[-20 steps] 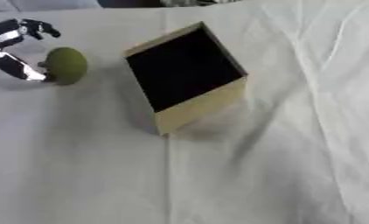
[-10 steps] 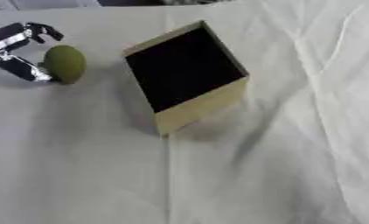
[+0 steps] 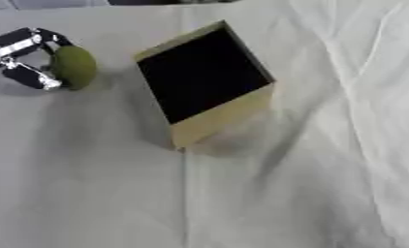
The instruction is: Pick up objects on the table and place them in the box.
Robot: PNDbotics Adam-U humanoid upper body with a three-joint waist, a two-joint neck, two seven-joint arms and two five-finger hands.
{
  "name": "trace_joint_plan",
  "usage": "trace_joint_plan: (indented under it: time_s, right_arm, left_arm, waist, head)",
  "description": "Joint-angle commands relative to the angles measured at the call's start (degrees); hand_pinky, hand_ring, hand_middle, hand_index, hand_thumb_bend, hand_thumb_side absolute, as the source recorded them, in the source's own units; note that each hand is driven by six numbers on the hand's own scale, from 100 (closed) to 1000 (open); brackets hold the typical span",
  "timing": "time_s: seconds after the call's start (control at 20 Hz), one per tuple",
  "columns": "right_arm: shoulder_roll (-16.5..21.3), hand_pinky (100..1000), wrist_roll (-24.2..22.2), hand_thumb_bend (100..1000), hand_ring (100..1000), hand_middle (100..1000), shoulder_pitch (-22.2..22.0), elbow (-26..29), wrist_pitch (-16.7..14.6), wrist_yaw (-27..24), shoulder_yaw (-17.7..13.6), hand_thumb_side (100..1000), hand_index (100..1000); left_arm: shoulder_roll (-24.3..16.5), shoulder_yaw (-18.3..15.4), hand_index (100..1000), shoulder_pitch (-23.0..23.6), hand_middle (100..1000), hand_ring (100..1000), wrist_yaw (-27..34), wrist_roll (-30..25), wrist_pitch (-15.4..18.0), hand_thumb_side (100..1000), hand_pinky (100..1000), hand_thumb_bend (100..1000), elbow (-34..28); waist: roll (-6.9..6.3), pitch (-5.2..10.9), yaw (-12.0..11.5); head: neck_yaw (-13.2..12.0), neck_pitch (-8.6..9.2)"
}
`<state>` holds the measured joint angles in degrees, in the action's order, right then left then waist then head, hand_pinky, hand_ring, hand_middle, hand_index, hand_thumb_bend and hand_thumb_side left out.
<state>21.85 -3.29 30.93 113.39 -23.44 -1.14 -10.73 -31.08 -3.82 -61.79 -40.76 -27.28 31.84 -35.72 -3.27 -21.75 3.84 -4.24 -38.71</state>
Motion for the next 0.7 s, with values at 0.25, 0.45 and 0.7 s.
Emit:
trace_joint_plan:
  time_s: [0.25,0.45,0.7]
  right_arm:
    - [0.69,852,-0.07,100,841,610,0.32,1.20,0.18,-0.35,-0.62,470,738]
    - [0.70,852,-0.05,100,840,609,0.12,1.20,0.28,-0.35,-0.68,470,738]
    - [0.86,852,0.08,100,838,608,-0.10,1.20,0.37,-0.28,-0.81,468,738]
  left_arm:
    - [-1.13,0.06,729,-1.21,592,815,2.89,-2.14,0.48,100,615,135,-1.05]
    - [-1.40,0.06,693,-1.05,560,768,2.64,0.34,0.97,100,553,100,-2.82]
    - [-2.32,0.66,676,-0.54,545,732,3.69,2.04,2.88,100,541,100,-8.85]
  waist:
    - [0.18,1.31,0.05]
    - [0.18,1.55,0.01]
    - [0.08,1.83,-0.23]
  head:
    - [-0.12,0.27]
    - [-0.06,0.16]
    - [0.40,-0.23]
